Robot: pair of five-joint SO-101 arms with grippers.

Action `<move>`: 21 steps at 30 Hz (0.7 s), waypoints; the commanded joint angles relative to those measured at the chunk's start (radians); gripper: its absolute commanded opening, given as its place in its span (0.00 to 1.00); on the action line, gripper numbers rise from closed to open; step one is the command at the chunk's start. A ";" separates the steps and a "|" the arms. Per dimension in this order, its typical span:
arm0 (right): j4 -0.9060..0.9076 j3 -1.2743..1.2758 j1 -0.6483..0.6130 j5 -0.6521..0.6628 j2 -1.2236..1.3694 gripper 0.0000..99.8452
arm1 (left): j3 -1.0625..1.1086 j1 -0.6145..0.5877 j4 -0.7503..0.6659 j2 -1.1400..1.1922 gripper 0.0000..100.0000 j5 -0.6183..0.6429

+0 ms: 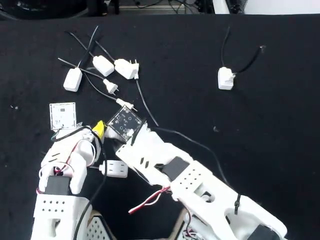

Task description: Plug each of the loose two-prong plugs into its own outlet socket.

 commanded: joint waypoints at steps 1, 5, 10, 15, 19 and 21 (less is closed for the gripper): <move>-0.041 -0.019 -0.003 -0.014 -0.059 0.01 | -0.001 0.061 -0.005 0.012 0.20 -0.017; -0.041 -0.019 -0.003 -0.014 -0.059 0.01 | -0.001 0.061 -0.005 0.012 0.20 -0.017; -0.034 -0.016 0.005 -0.006 -0.059 0.01 | -0.001 0.056 -0.002 0.005 0.20 -0.017; -0.034 0.013 0.063 -0.006 -0.059 0.01 | -0.001 0.056 0.000 0.005 0.20 -0.017; 0.015 0.018 0.132 -0.005 -0.059 0.01 | -0.002 0.002 -0.003 0.005 0.20 -0.014; 0.084 -0.012 0.158 0.021 -0.056 0.01 | -0.008 -0.039 -0.003 0.003 0.20 -0.011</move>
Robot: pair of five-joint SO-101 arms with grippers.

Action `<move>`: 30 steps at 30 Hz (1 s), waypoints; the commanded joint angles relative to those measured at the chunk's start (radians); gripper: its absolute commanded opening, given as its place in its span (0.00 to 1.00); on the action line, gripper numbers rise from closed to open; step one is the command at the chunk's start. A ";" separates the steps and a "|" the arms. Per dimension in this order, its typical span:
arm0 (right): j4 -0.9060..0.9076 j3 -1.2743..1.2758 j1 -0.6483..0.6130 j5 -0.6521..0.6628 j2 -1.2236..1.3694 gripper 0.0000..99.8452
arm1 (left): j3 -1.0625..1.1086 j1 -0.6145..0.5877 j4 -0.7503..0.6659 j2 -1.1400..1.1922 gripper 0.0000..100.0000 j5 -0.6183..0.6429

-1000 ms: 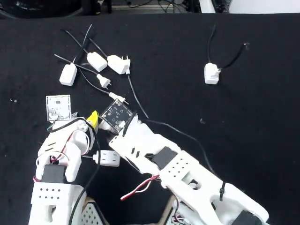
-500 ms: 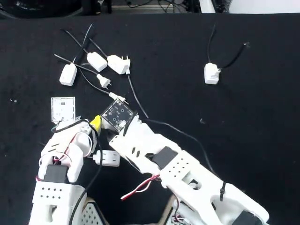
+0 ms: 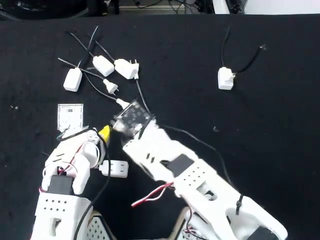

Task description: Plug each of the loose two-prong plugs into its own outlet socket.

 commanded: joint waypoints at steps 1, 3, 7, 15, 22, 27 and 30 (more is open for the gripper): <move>0.104 -0.061 0.057 0.051 -0.053 0.01 | -0.019 -0.079 -0.008 -0.011 0.20 -0.006; 0.206 -0.110 0.058 0.106 -0.053 0.01 | -0.018 -0.094 -0.008 -0.011 0.20 -0.006; 0.404 -0.182 0.054 0.173 -0.053 0.01 | -0.013 -0.097 -0.009 -0.011 0.20 -0.005; 0.443 -0.160 0.060 0.215 -0.053 0.01 | -0.012 -0.096 -0.009 -0.011 0.20 0.011; 0.517 -0.366 0.058 0.261 0.021 0.01 | -0.002 -0.101 -0.011 -0.011 0.20 0.049; 0.732 -0.475 0.060 0.433 0.073 0.01 | -0.004 -0.102 -0.011 -0.011 0.20 0.049; 0.816 -0.478 0.072 0.505 0.073 0.01 | -0.005 -0.102 -0.011 -0.011 0.20 0.046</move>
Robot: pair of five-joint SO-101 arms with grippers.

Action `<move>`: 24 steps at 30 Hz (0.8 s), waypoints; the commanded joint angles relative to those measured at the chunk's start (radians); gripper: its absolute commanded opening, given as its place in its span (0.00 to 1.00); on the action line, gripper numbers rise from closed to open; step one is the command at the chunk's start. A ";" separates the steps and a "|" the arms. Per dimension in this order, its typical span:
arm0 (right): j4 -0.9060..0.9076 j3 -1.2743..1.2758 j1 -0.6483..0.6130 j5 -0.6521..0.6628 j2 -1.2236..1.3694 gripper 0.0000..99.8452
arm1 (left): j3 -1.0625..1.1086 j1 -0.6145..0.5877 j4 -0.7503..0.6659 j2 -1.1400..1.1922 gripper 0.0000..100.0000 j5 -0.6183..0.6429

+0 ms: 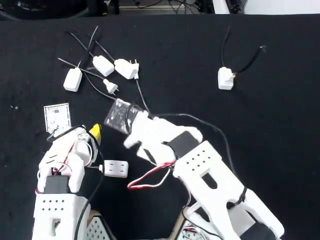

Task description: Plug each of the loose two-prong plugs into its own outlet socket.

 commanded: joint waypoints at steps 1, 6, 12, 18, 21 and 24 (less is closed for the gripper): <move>0.097 -0.056 0.043 0.091 0.002 0.01 | -0.013 -0.007 -0.011 -0.011 0.20 0.005; 0.087 0.082 0.193 0.193 0.002 0.01 | -0.012 -0.008 -0.011 -0.011 0.20 0.003; -0.041 0.246 0.351 0.238 0.002 0.04 | -0.013 -0.008 -0.011 -0.011 0.20 0.003; -0.028 0.226 0.342 0.241 0.002 0.23 | -0.015 -0.008 -0.011 -0.011 0.20 0.003; -0.035 0.220 0.267 0.236 0.002 0.21 | -0.015 -0.008 -0.011 -0.011 0.20 0.003; -0.037 0.231 0.195 0.236 0.005 0.21 | -0.013 -0.008 -0.011 -0.011 0.20 0.003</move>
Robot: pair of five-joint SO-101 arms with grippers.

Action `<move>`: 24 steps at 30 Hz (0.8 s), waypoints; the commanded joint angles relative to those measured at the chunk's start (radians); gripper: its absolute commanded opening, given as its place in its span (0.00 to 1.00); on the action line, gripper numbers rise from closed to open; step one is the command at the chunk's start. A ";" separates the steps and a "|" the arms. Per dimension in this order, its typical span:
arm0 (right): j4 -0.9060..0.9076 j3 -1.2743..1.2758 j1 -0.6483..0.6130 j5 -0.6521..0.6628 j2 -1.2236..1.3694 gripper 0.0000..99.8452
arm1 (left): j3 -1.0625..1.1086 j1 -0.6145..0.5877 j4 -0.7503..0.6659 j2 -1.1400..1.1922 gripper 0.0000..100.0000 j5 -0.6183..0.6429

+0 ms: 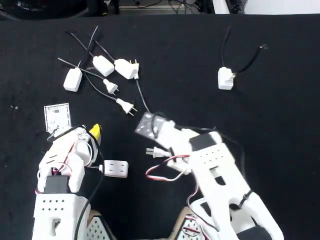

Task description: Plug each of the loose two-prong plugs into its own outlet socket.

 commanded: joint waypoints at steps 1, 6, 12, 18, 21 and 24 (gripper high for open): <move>-0.021 -0.019 -0.077 0.009 0.002 0.21 | -0.013 -0.008 -0.011 -0.011 0.20 0.003; -0.147 0.021 -0.083 0.012 0.010 0.21 | -0.012 -0.008 -0.011 -0.011 0.20 0.003; -0.206 0.045 -0.129 -0.029 0.010 0.21 | 0.008 -0.008 -0.049 -0.011 0.20 0.003; -0.210 0.047 -0.187 -0.058 0.010 0.21 | 0.012 -0.008 -0.052 -0.011 0.20 0.003; -0.210 0.047 -0.184 -0.057 0.012 0.21 | 0.012 -0.008 -0.052 -0.011 0.20 0.003; -0.210 0.054 -0.183 -0.038 0.012 0.21 | 0.012 -0.008 -0.052 -0.011 0.20 0.003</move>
